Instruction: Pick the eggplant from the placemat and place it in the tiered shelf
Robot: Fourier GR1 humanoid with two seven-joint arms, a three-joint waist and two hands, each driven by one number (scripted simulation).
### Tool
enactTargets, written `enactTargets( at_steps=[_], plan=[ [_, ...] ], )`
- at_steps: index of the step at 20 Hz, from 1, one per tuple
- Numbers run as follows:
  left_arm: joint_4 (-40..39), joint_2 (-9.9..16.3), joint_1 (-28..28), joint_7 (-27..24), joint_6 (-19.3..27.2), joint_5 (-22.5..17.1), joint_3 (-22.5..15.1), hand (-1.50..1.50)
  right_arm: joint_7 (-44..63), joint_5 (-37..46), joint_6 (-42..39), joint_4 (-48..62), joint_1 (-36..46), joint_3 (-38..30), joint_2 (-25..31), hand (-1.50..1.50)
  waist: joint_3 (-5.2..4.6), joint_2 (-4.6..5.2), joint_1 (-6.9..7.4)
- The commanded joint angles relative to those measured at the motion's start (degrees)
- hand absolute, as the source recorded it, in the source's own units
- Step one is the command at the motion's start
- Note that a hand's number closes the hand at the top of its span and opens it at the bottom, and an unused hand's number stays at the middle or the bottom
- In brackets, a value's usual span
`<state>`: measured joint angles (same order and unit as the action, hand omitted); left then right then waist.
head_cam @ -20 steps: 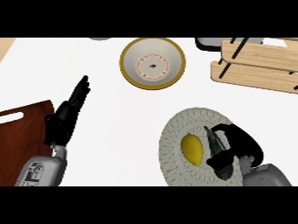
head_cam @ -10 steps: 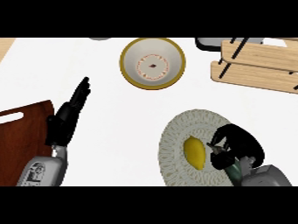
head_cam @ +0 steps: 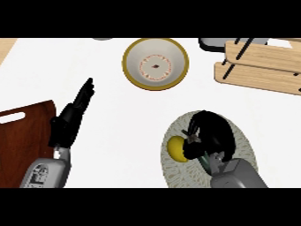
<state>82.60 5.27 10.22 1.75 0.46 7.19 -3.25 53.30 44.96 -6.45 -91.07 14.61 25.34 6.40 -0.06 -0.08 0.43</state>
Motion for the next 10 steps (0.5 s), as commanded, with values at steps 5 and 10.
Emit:
enactTargets(
  at_steps=[5,10],
  plan=[
    [0.64,-0.51,0.73,1.76,0.66,0.56,-0.18,0.00,0.76,4.38,20.40,-6.13,4.01,4.18,-6.28,1.50,0.10,-0.13,-0.23],
    [-2.34,-0.28,1.86,-0.45,0.62,0.78,0.79,0.00,8.01,11.54,17.22,-14.78,8.96,3.58,-6.36,1.50,0.02,-0.07,-0.72]
  ],
)
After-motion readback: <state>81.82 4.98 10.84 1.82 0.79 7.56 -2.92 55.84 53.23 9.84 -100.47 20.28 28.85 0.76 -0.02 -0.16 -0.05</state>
